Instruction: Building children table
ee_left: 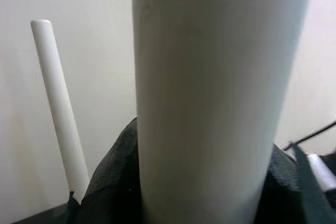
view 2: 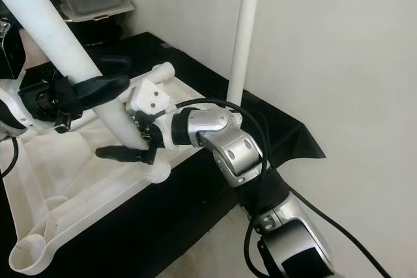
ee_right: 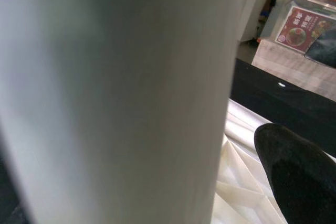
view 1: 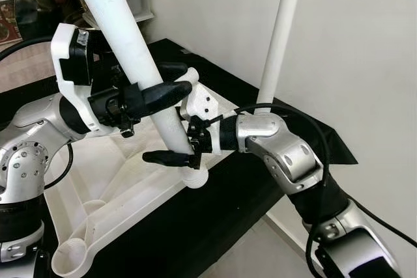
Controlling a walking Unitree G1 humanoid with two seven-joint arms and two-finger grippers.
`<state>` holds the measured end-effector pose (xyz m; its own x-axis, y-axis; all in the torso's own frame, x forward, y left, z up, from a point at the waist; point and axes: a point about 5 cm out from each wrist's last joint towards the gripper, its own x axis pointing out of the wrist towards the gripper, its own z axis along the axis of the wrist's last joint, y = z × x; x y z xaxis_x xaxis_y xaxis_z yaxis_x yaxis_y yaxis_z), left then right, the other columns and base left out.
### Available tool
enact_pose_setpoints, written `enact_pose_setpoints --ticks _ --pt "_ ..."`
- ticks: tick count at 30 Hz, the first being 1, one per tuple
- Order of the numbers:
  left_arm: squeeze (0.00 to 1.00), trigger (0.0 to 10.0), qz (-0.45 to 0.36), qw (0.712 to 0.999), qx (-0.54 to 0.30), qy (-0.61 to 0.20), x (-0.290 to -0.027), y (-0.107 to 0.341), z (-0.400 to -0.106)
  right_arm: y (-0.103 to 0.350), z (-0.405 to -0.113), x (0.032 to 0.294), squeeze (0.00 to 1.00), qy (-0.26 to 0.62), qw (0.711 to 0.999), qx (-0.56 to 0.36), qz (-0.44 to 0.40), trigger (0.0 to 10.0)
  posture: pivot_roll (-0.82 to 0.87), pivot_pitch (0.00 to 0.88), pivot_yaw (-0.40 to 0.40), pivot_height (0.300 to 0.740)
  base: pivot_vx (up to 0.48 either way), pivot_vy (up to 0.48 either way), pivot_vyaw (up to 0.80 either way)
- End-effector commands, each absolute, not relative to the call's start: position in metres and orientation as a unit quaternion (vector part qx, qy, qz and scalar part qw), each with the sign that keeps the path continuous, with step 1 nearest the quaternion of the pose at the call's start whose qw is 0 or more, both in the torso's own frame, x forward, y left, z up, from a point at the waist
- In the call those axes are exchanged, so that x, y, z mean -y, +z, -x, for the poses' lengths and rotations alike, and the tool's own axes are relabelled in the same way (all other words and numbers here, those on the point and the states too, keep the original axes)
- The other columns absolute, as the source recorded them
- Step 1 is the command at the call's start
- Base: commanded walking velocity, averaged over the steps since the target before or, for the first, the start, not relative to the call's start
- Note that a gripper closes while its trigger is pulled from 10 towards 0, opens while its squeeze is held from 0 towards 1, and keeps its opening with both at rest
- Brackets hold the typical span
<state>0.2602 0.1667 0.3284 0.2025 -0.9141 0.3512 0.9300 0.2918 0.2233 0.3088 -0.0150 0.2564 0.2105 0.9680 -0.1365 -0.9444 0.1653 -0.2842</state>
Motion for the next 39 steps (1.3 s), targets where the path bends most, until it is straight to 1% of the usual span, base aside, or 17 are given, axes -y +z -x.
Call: enact_pose_setpoints --ticks 1,2,9,12,19,20,23,24,26,27,29,30,31,32,33,35,39 --pt "0.0 0.0 0.023 0.761 0.217 -0.611 -0.161 0.33 -0.258 0.259 -0.309 0.009 0.24 0.621 0.766 0.037 0.161 10.0 0.03 0.043 0.008 0.74 0.0 0.0 0.0" --pt "0.0 0.0 0.023 0.76 0.217 -0.612 -0.16 0.33 -0.257 0.258 -0.31 0.004 0.0 0.617 0.77 0.031 0.159 10.0 0.03 0.043 0.007 0.74 0.0 0.0 0.0" --pt "0.0 0.0 0.024 0.757 0.219 -0.615 -0.159 0.331 -0.257 0.255 -0.313 -0.004 0.0 0.604 0.782 0.016 0.153 10.0 0.03 0.043 0.008 0.74 0.0 0.0 0.0" --pt "0.0 0.0 0.024 0.753 0.222 -0.619 -0.158 0.332 -0.256 0.26 -0.322 -0.011 0.0 0.568 0.815 0.015 0.116 10.0 0.03 0.045 0.011 0.74 0.0 0.0 0.0" --pt "0.0 0.0 0.024 0.753 0.223 -0.619 -0.158 0.333 -0.256 0.263 -0.325 -0.011 0.0 0.554 0.826 0.017 0.099 10.0 0.03 0.047 0.01 0.74 0.0 0.0 0.0" --pt "0.0 0.0 0.025 0.752 0.224 -0.619 -0.158 0.333 -0.256 0.265 -0.326 -0.011 0.0 0.555 0.827 0.019 0.087 0.2 0.03 0.048 0.009 0.74 0.0 0.0 0.0" --pt "0.0 0.0 0.025 0.752 0.224 -0.619 -0.158 0.333 -0.256 0.265 -0.326 -0.011 0.0 0.555 0.827 0.019 0.087 0.2 0.03 0.048 0.009 0.74 0.0 0.0 0.0" --pt "0.0 0.0 0.026 0.752 0.226 -0.619 -0.158 0.333 -0.256 0.267 -0.323 -0.012 0.0 0.565 0.821 0.03 0.077 0.0 0.03 0.048 0.011 0.74 0.0 0.0 0.0" --pt "0.0 0.0 0.026 0.752 0.226 -0.619 -0.158 0.333 -0.256 0.267 -0.323 -0.012 0.0 0.565 0.821 0.03 0.077 0.0 0.03 0.048 0.011 0.74 0.0 0.0 0.0" --pt "0.0 0.0 0.027 0.752 0.227 -0.619 -0.159 0.334 -0.256 0.27 -0.319 -0.013 0.0 0.576 0.813 0.044 0.072 0.0 0.03 0.048 0.011 0.74 0.0 0.0 0.0" --pt "0.0 0.0 0.027 0.752 0.227 -0.619 -0.159 0.334 -0.256 0.27 -0.319 -0.013 0.0 0.576 0.813 0.044 0.072 0.0 0.03 0.048 0.011 0.74 0.0 0.0 0.0" --pt "0.0 0.0 0.028 0.752 0.228 -0.618 -0.159 0.334 -0.256 0.274 -0.315 -0.015 0.0 0.588 0.803 0.065 0.066 0.0 0.04 0.049 0.012 0.74 0.0 0.0 0.0" --pt "0.0 0.0 0.028 0.752 0.228 -0.618 -0.159 0.334 -0.256 0.274 -0.315 -0.015 0.0 0.588 0.803 0.065 0.066 0.0 0.04 0.049 0.012 0.74 0.0 0.0 0.0" --pt "0.0 0.0 0.028 0.753 0.23 -0.616 -0.161 0.335 -0.257 0.279 -0.311 -0.016 0.0 0.597 0.795 0.087 0.06 0.0 0.04 0.052 0.015 0.74 0.0 0.0 0.0" --pt "0.0 0.0 0.028 0.753 0.23 -0.616 -0.161 0.335 -0.257 0.279 -0.311 -0.016 0.0 0.597 0.795 0.087 0.06 0.0 0.04 0.052 0.015 0.74 0.0 0.0 0.0" --pt "0.0 0.0 0.028 0.755 0.233 -0.612 -0.162 0.337 -0.258 0.284 -0.306 -0.017 0.0 0.61 0.783 0.112 0.05 0.0 0.04 0.052 0.012 0.74 0.0 0.0 0.0" --pt "0.0 0.0 0.028 0.756 0.236 -0.61 -0.163 0.338 -0.258 0.284 -0.303 -0.019 0.0 0.617 0.777 0.118 0.045 0.0 0.04 0.052 0.01 0.74 0.0 0.0 0.0"
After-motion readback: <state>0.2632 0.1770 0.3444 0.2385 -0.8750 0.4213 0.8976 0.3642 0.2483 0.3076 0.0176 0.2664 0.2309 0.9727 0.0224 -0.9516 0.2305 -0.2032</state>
